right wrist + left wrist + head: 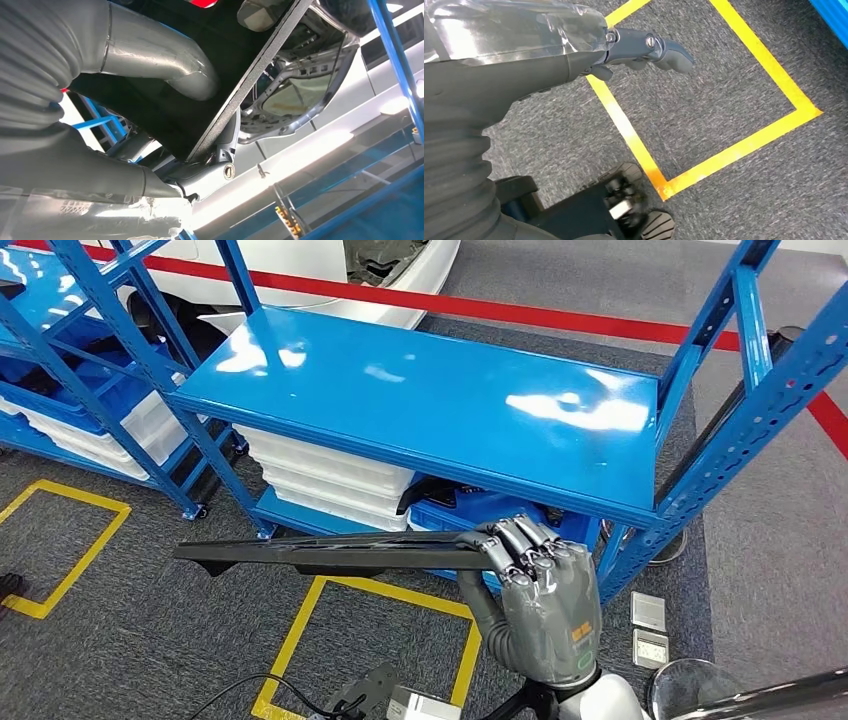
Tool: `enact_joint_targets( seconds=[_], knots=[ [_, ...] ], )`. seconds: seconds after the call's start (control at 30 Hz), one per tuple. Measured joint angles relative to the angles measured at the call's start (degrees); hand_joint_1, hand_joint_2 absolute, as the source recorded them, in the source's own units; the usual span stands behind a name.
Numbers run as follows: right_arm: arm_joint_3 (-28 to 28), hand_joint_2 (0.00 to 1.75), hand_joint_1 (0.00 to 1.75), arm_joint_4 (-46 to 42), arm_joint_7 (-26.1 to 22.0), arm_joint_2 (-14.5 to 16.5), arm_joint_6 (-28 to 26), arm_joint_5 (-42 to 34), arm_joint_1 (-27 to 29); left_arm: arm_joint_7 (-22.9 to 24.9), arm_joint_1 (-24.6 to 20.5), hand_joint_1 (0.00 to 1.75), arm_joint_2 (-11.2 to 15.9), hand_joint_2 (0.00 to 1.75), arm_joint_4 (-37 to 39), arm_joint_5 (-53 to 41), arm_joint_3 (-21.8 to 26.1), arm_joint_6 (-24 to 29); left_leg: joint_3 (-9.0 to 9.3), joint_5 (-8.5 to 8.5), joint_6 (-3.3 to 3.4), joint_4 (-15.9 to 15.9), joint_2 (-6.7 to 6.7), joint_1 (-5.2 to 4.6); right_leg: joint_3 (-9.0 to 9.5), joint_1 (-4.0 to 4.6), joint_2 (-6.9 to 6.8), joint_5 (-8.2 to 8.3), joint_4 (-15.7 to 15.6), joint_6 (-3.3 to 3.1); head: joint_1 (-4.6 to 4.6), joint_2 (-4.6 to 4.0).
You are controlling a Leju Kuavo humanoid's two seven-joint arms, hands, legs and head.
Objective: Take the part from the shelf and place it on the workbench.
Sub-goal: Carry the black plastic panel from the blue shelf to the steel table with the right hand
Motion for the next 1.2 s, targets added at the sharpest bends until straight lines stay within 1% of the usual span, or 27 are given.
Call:
enact_joint_targets(
  seconds=[0.03,0.13,0.2,0.23,0.3,0.33,0.37,0.4,0.43,0.47,0.53,0.57,0.6,0.63,0.7,0.73,0.77,0.83,0.87,0.9,0.93,0.97,1.0,1.07,1.1,1.13,1.2],
  knots=[
    [0.00,1.75,1.75,0.00,0.00,0.00,0.00,0.00,-0.02,0.00,-0.01,0.00,0.00,1.75,0.00,-0.01,0.00,0.00,0.56,0.29,0.23,-1.52,0.05,-0.10,-0.14,0.12,-0.02,0.03,0.15,0.31,0.04,0.00],
    [0.00,1.75,1.75,0.00,0.00,-0.01,0.02,0.00,-0.04,0.00,0.07,0.00,0.01,1.75,0.01,-0.01,0.00,0.00,0.25,0.70,1.19,-2.13,-0.15,-0.09,-0.40,0.18,-0.15,0.11,0.28,1.34,0.07,0.00],
    [0.00,1.75,1.75,0.00,0.00,-0.02,0.05,0.00,-0.05,0.00,-0.03,0.00,0.00,1.75,0.01,0.00,0.00,0.00,0.18,1.18,1.95,-2.56,-0.27,0.11,-0.81,0.07,0.06,-1.01,1.27,1.92,0.20,0.00],
    [0.00,1.75,1.75,0.00,0.00,-0.02,0.06,0.00,-0.05,0.00,-0.08,0.00,0.00,1.75,0.00,0.00,0.00,0.00,0.18,1.32,2.17,-2.69,-0.28,0.17,-1.02,0.01,0.21,-1.59,1.78,2.08,0.28,0.00],
    [0.00,1.75,1.75,0.00,0.00,-0.02,0.07,0.00,-0.06,0.00,-0.11,0.00,0.00,1.75,0.00,0.00,0.00,0.00,0.13,1.37,2.25,-2.71,-0.31,0.16,-1.23,-0.01,0.32,-2.11,2.37,2.15,0.37,0.00],
    [0.00,1.75,1.75,0.00,0.00,-0.02,0.07,0.00,-0.07,0.00,-0.12,0.00,0.00,1.75,0.00,0.00,0.00,0.00,0.05,1.42,2.32,-2.71,-0.33,0.16,-1.86,-0.05,0.38,-3.06,3.90,2.22,0.42,0.00],
    [0.00,1.75,1.75,0.00,0.00,-0.02,0.08,0.00,-0.08,0.00,-0.12,0.00,0.00,1.75,0.00,0.00,0.00,0.00,-0.09,1.50,2.42,-2.70,-0.38,0.14,-3.01,-0.11,0.46,-4.57,6.64,2.32,0.48,0.00],
    [0.00,1.75,1.75,0.01,0.00,-0.04,0.13,0.00,-0.08,0.01,-0.11,0.00,0.00,1.75,0.01,-0.02,0.00,-0.01,-0.34,1.64,2.46,-2.64,-0.64,0.11,-4.00,-0.20,0.58,-5.52,9.52,2.40,0.53,0.00],
    [0.00,1.75,1.75,0.01,0.00,-0.05,0.17,0.00,-0.08,0.01,-0.10,0.00,0.00,1.75,0.01,-0.04,0.00,-0.01,-0.56,1.79,2.48,-2.56,-1.00,0.08,-4.31,-0.29,0.77,-5.75,11.04,2.40,0.57,0.00],
    [0.00,1.75,1.75,0.02,0.01,-0.07,0.24,0.00,-0.07,0.02,-0.11,0.00,0.00,1.75,0.02,-0.06,0.00,-0.02,-0.72,1.91,2.41,-2.46,-1.41,0.07,-3.35,-0.34,1.12,-4.53,9.80,2.27,0.57,0.00],
    [0.00,1.75,1.75,0.02,0.08,-0.09,0.38,0.03,-0.10,0.02,-0.22,0.00,-0.01,1.75,0.02,-0.09,0.00,-0.02,-1.04,2.12,2.03,-2.24,-2.21,0.00,0.11,-0.36,2.41,-1.65,3.21,1.86,0.57,0.00],
    [0.00,1.75,1.75,0.02,0.13,-0.09,0.48,0.07,-0.11,0.02,-0.29,0.00,-0.02,1.75,0.02,-0.10,0.00,-0.02,-1.29,2.27,1.72,-2.16,-2.49,0.00,1.05,-0.31,2.90,-1.11,0.99,1.67,0.56,0.00],
    [0.00,1.75,1.75,0.02,0.22,-0.09,0.57,0.10,-0.11,0.03,-0.32,0.00,-0.02,1.75,0.02,-0.10,0.00,-0.02,-1.55,2.47,1.36,-2.17,-2.73,0.03,1.28,-0.23,3.13,-1.17,0.16,1.50,0.55,0.00],
    [0.00,1.75,1.75,0.02,0.29,-0.09,0.67,0.13,-0.12,0.03,-0.30,0.00,-0.02,1.75,0.02,-0.11,0.00,-0.02,-1.74,2.70,0.95,-2.24,-3.01,0.05,1.20,-0.16,2.91,-1.05,-0.14,1.28,0.53,0.00],
    [0.00,1.75,1.75,0.02,0.39,-0.05,0.79,0.15,-0.13,0.04,-0.23,0.00,-0.02,1.75,0.02,-0.11,0.00,-0.01,-2.04,2.35,0.27,-1.91,-2.85,0.08,1.12,-0.35,2.19,-0.55,-0.67,0.42,0.50,0.00],
    [0.00,1.75,1.75,0.02,0.40,-0.03,0.82,0.15,-0.17,0.04,-0.24,0.00,-0.02,1.75,0.02,-0.11,0.00,-0.01,-2.53,1.34,0.00,-0.64,-2.42,0.05,1.10,-0.48,1.74,-0.27,-0.97,-0.02,0.35,0.00],
    [0.00,1.75,1.75,0.02,0.41,-0.01,0.83,0.15,-0.18,0.04,-0.28,0.00,-0.02,1.75,0.02,-0.11,0.00,-0.01,-3.45,-0.33,-0.21,1.80,-1.84,0.06,1.06,-0.59,1.26,-0.06,-1.18,-0.37,0.20,0.00],
    [0.00,1.75,1.75,0.02,0.44,-0.01,0.84,0.15,-0.18,0.04,-0.30,0.00,-0.02,1.75,0.02,-0.11,0.00,-0.01,-6.30,-4.26,-0.60,9.20,-1.07,0.10,0.83,-0.45,0.33,0.04,-1.10,-0.62,-0.09,0.00],
    [0.00,1.75,1.75,0.02,0.44,-0.01,0.85,0.15,-0.16,0.04,-0.27,0.00,-0.02,1.75,0.02,-0.11,0.00,-0.01,-7.39,-5.44,-0.74,12.28,-0.95,0.11,0.69,-0.38,-0.14,0.05,-0.98,-0.65,-0.11,0.00],
    [0.00,1.75,1.75,0.02,0.44,-0.02,0.85,0.15,-0.14,0.04,-0.23,0.00,-0.02,1.75,0.02,-0.11,0.00,-0.01,-7.64,-5.63,-0.80,13.55,-0.86,0.12,0.53,-0.32,-0.60,0.06,-0.81,-0.67,-0.11,0.00],
    [0.00,1.75,1.75,0.02,0.44,-0.02,0.86,0.15,-0.13,0.04,-0.21,0.00,-0.01,1.75,0.02,-0.12,0.00,0.00,-6.97,-4.94,-0.78,12.91,-0.76,0.12,0.40,-0.29,-0.98,0.05,-0.63,-0.67,-0.13,0.00],
    [0.00,1.75,1.75,0.02,0.45,-0.01,0.88,0.15,-0.13,0.04,-0.22,0.00,-0.01,1.75,0.02,-0.13,0.00,0.01,-5.06,-3.34,-0.66,9.77,-0.53,0.11,0.32,-0.28,-1.34,0.01,-0.44,-0.62,-0.13,0.00],
    [0.00,1.75,1.75,0.02,0.48,-0.01,0.91,0.18,-0.13,0.05,-0.26,0.00,0.00,1.75,0.02,-0.14,0.00,0.02,-2.81,-1.77,-0.47,5.53,-0.01,0.09,0.26,-0.26,-1.65,-0.04,-0.26,-0.55,-0.13,0.00],
    [0.00,1.75,1.75,0.02,0.56,-0.01,1.02,0.27,-0.15,0.07,-0.37,0.00,-0.01,1.75,0.02,-0.15,0.00,0.10,0.40,0.31,-0.01,-1.08,0.97,-0.21,0.08,0.02,-2.13,-0.11,0.12,-0.17,-0.10,0.00],
    [0.00,1.75,1.75,0.02,0.60,-0.01,1.08,0.32,-0.16,0.08,-0.37,0.00,-0.01,1.75,0.02,-0.15,0.00,0.14,0.73,0.51,0.22,-2.24,1.18,-0.37,-0.01,0.14,-2.34,-0.04,0.20,0.10,-0.10,0.00],
    [0.00,1.75,1.75,0.02,0.65,-0.01,1.15,0.34,-0.17,0.09,-0.34,0.00,-0.01,1.75,0.02,-0.15,0.00,0.18,0.60,0.66,0.46,-2.34,1.01,-0.52,-0.08,0.25,-2.55,0.09,0.21,0.42,-0.09,0.00],
    [0.00,1.75,1.75,0.02,0.75,-0.01,1.29,0.35,-0.19,0.09,-0.27,0.00,0.01,1.75,0.02,-0.14,0.00,0.24,0.32,1.21,1.18,-2.66,0.53,-0.29,-0.25,0.20,-2.48,-0.18,0.37,1.11,-0.09,0.00]
  ],
)
